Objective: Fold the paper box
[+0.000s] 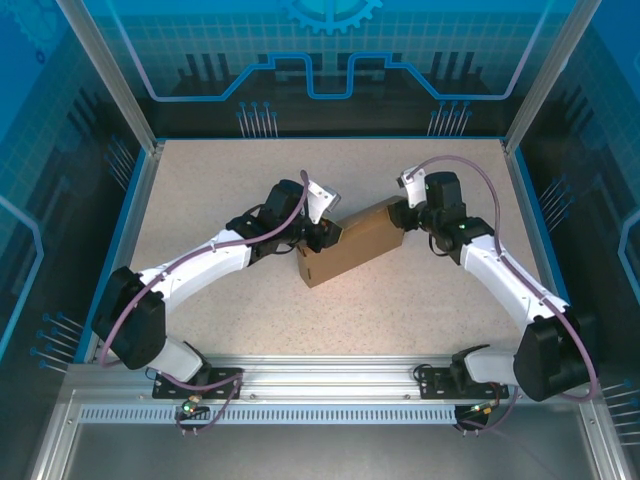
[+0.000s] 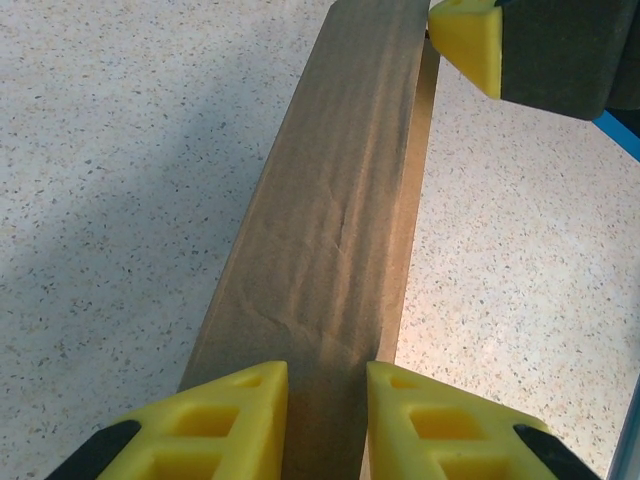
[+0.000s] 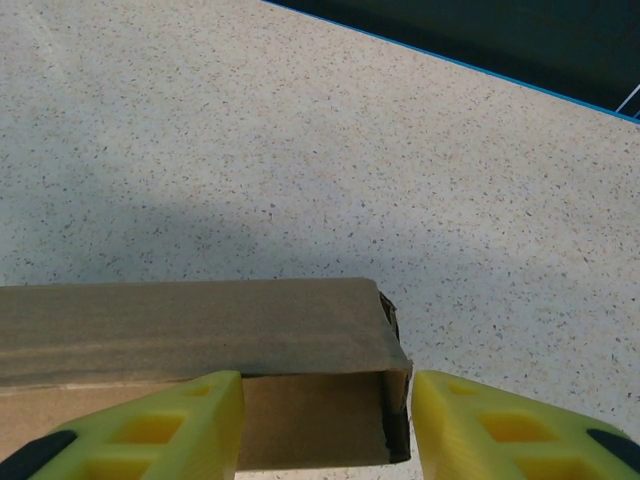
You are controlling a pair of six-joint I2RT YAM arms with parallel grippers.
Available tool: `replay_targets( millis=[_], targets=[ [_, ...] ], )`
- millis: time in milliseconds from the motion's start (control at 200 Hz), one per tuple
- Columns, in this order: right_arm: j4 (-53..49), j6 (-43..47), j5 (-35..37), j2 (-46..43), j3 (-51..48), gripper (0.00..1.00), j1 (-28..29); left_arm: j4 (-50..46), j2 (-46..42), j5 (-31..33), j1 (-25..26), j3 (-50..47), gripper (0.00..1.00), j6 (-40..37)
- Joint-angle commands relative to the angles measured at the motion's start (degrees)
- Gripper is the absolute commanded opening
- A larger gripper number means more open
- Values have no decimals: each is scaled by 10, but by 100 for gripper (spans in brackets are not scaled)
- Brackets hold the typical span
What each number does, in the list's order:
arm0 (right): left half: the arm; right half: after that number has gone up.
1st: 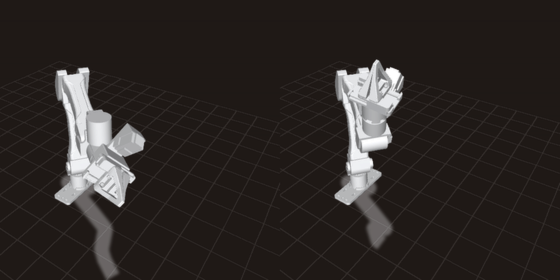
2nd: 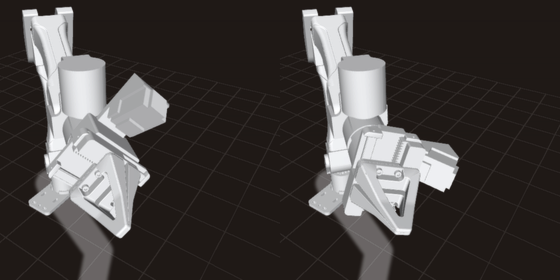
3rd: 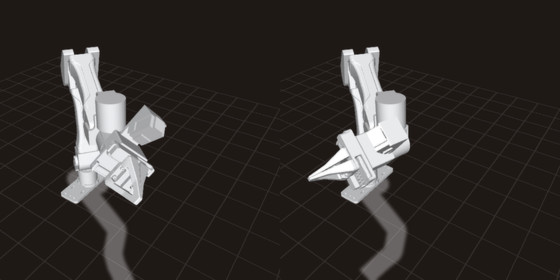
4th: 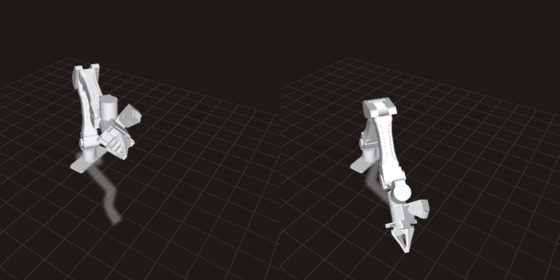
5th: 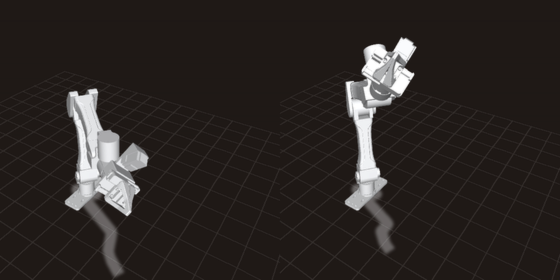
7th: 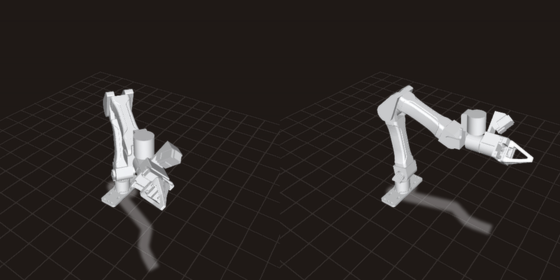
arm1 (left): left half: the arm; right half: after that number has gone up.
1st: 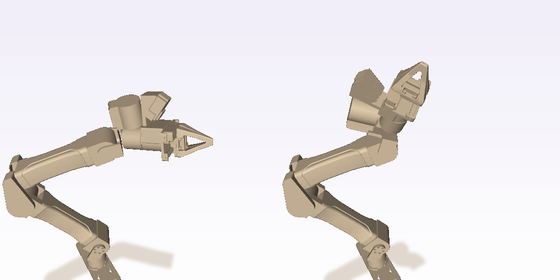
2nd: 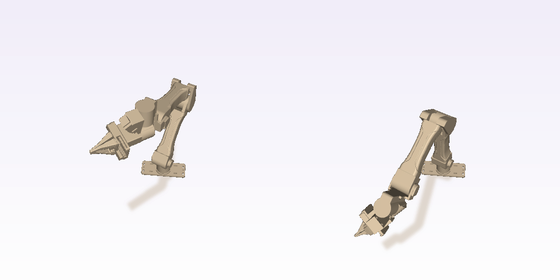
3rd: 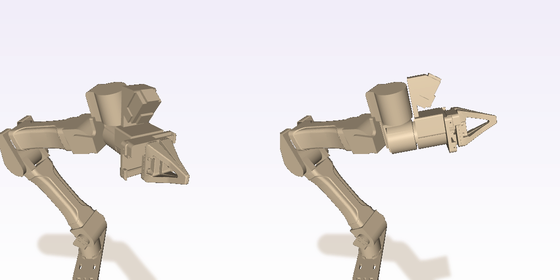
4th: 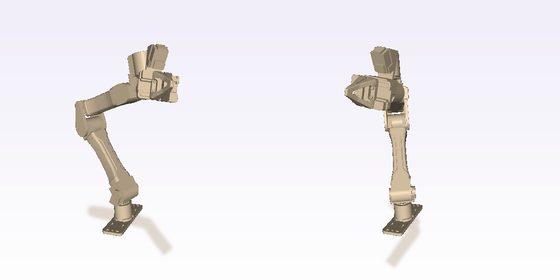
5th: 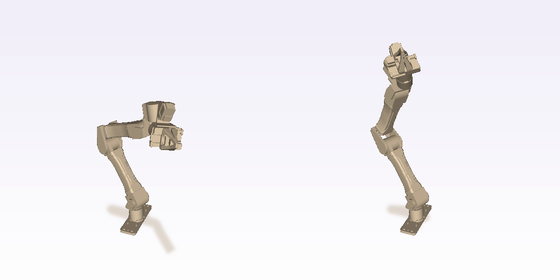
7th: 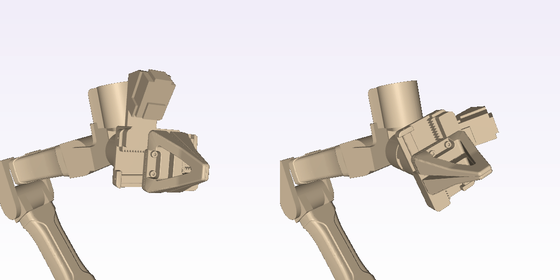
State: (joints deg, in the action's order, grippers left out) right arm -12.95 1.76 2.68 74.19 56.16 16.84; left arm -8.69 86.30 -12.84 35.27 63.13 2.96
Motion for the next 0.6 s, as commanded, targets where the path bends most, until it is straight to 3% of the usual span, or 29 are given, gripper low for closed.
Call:
replay_targets(
  millis=[0,360,595],
  targets=[
    [-3,6,9,12,34,49,7,-38,0,4,5,-18,27,-8],
    [-25,5,-11,38,77,52,-1,-37,1,6,6,-17,27,-6],
    [-83,-14,-34,117,139,53,-35,-36,-4,10,6,-18,27,-6]
  ],
)
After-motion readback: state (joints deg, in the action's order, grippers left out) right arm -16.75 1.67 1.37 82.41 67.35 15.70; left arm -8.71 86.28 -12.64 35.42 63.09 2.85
